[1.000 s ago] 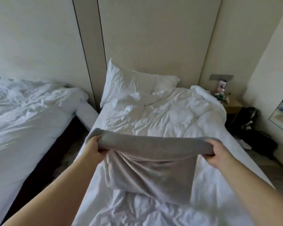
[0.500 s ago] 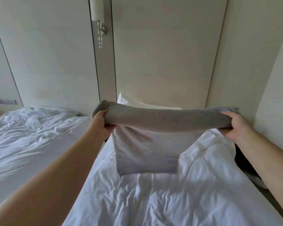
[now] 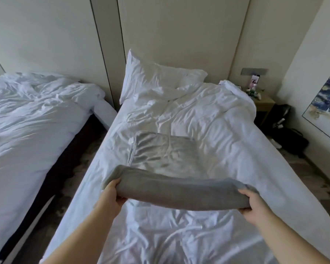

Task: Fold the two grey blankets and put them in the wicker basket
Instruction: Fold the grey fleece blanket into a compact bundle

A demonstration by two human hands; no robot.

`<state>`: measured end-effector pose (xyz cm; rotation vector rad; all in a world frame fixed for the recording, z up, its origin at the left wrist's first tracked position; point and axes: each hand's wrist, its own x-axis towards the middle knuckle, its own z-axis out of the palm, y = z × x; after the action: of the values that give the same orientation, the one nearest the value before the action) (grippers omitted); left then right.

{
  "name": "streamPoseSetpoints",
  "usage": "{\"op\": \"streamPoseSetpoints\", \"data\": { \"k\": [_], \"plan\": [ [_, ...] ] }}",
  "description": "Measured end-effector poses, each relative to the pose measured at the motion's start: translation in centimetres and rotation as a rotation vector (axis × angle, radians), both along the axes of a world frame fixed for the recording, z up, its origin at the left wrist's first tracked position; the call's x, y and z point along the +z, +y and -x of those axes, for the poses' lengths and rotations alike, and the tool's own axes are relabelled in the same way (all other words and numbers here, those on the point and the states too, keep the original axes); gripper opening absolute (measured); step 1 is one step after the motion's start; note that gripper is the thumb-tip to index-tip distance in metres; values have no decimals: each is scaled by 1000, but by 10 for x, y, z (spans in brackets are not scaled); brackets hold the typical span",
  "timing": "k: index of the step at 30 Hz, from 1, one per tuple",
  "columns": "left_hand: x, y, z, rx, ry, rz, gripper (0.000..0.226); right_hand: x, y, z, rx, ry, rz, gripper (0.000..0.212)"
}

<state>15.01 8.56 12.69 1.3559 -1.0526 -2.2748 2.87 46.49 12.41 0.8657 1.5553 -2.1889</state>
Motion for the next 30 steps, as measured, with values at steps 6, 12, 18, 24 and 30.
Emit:
{"op": "streamPoseSetpoints", "data": {
  "k": [6, 12, 18, 24, 30],
  "plan": [
    [-68, 61, -140, 28, -203, -99, 43, -52, 58, -136, -45, -140, -84, 16],
    [-88, 94, -221, 74, -226, -203, 46, -68, 88, -212, -31, -154, -83, 25],
    [-75, 92, -216, 104, -215, -178, 54, -64, 86, -205, -51, -132, -32, 39],
    [-52, 70, -137, 96, -151, -155, 51, -60, 53, -129, -110, -145, 0, 12],
    [-74, 31, -34, 23, -157, -62, 17, -88, 12, -22, -123, -200, -29, 27]
  ]
}}
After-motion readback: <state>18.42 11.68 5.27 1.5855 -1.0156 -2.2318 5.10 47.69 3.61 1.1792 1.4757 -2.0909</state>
